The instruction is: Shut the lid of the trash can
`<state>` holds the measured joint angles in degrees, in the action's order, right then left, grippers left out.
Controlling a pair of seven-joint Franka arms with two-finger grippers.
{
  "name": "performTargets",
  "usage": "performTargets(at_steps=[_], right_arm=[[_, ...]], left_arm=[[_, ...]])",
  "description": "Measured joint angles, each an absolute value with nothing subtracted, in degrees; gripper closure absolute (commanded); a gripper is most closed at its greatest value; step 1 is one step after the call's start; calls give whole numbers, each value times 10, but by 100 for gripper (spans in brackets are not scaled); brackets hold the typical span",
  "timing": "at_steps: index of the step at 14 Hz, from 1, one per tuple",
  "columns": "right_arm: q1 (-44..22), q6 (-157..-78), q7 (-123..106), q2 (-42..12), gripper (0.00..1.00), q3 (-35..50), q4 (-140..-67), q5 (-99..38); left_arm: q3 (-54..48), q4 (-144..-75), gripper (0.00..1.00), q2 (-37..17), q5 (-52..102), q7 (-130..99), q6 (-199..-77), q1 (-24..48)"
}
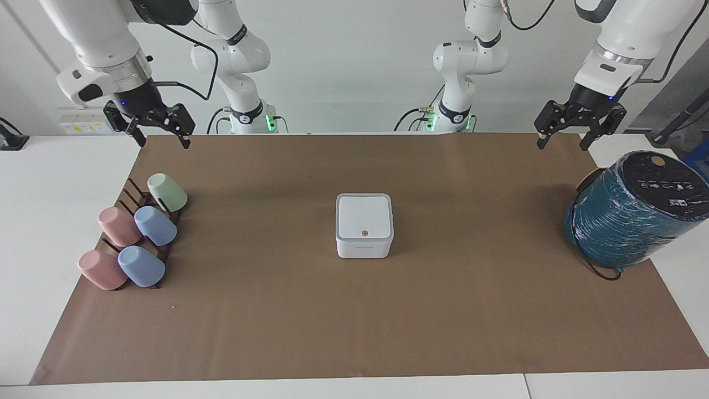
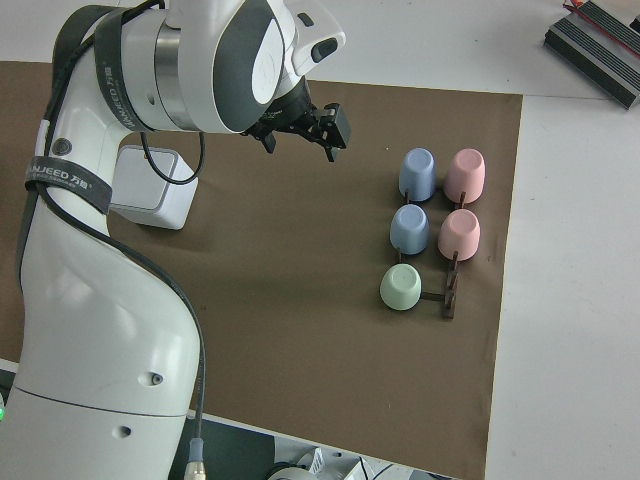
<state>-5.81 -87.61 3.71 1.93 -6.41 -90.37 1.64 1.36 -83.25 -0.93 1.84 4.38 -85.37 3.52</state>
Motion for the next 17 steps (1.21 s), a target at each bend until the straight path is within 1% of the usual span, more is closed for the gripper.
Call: performTargets(at_steps=[6, 17], right_arm=[[-58, -876, 37, 19, 0, -64, -904, 16], [-58, -876, 37, 19, 0, -64, -904, 16]], left_arm=[[13, -862, 0, 9, 19, 44, -851, 35], [10, -867, 0, 9, 19, 44, -852, 35]])
